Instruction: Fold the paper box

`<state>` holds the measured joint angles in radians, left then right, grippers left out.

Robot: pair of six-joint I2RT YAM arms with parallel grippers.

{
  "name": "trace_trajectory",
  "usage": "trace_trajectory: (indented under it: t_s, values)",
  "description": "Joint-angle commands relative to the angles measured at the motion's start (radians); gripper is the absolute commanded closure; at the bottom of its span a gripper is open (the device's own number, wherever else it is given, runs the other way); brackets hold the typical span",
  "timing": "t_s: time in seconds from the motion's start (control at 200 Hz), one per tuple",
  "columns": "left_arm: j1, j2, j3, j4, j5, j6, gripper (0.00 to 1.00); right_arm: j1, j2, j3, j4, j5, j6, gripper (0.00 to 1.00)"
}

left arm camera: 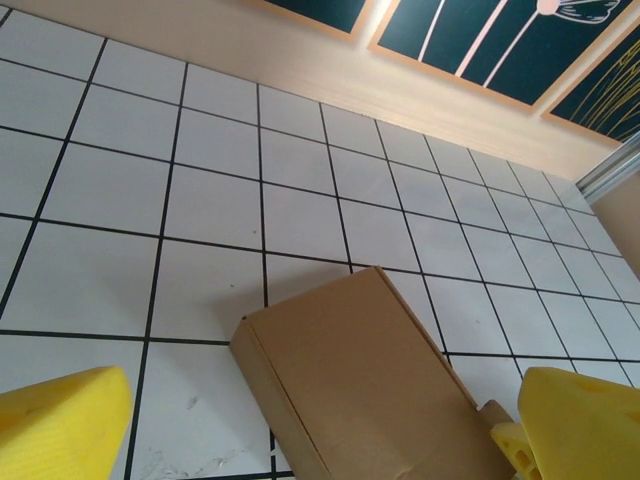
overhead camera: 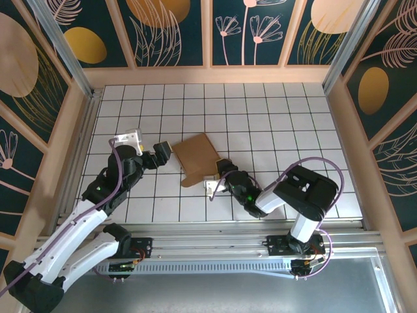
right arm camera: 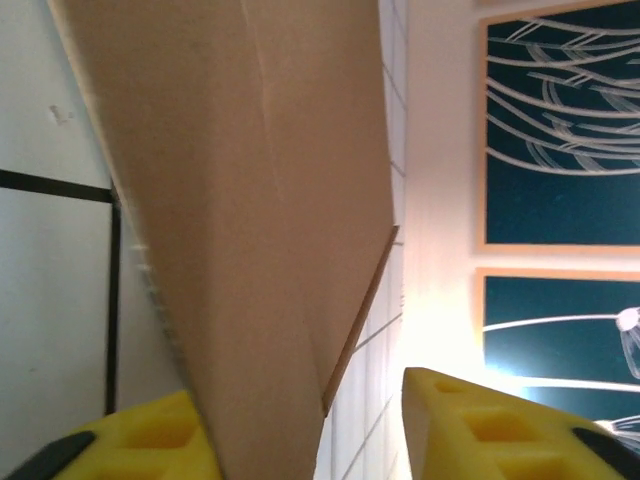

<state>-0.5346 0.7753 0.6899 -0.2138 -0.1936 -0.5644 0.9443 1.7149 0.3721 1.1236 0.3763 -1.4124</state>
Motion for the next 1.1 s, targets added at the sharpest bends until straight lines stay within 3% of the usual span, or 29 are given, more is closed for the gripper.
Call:
trace_trajectory:
  t_s: [0.0,0.105,0.2,0.275,0.385,0.586,0.681,0.886,1.091]
  values:
    - [0.002,-0.028,-0.023,-0.002,-0.017,0.027,0.01,0.001,-0.014,0.009,0.073,0.021,-0.022,0.67]
    - [0.003,-0.040,-0.021,0.009,-0.018,0.053,0.01,0.010,-0.091,-0.003,0.004,0.019,-0.031,0.85]
    - [0.002,-0.050,-0.007,0.007,-0.024,0.077,0.01,0.032,-0.199,0.010,-0.165,0.026,-0.006,0.89]
    - [0.002,-0.056,0.021,0.002,-0.013,0.102,0.01,0.045,-0.348,0.107,-0.536,-0.012,0.112,0.94]
    - [0.002,-0.052,0.080,-0.001,0.030,0.167,0.01,-0.008,-0.488,0.413,-1.179,-0.241,0.382,1.00]
    - [0.002,-0.015,0.185,-0.035,0.135,0.333,0.01,-0.158,-0.306,0.954,-1.934,-0.541,0.478,1.00]
    - [0.002,-0.018,0.204,-0.054,0.203,0.392,0.01,-0.187,-0.140,1.181,-2.193,-0.587,0.493,1.00]
    - [0.002,-0.083,0.194,-0.061,0.283,0.451,0.01,-0.222,0.040,1.405,-2.304,-0.573,0.487,1.00]
    - [0.002,-0.116,0.192,-0.082,0.271,0.489,0.01,-0.228,0.138,1.467,-2.335,-0.495,0.478,1.00]
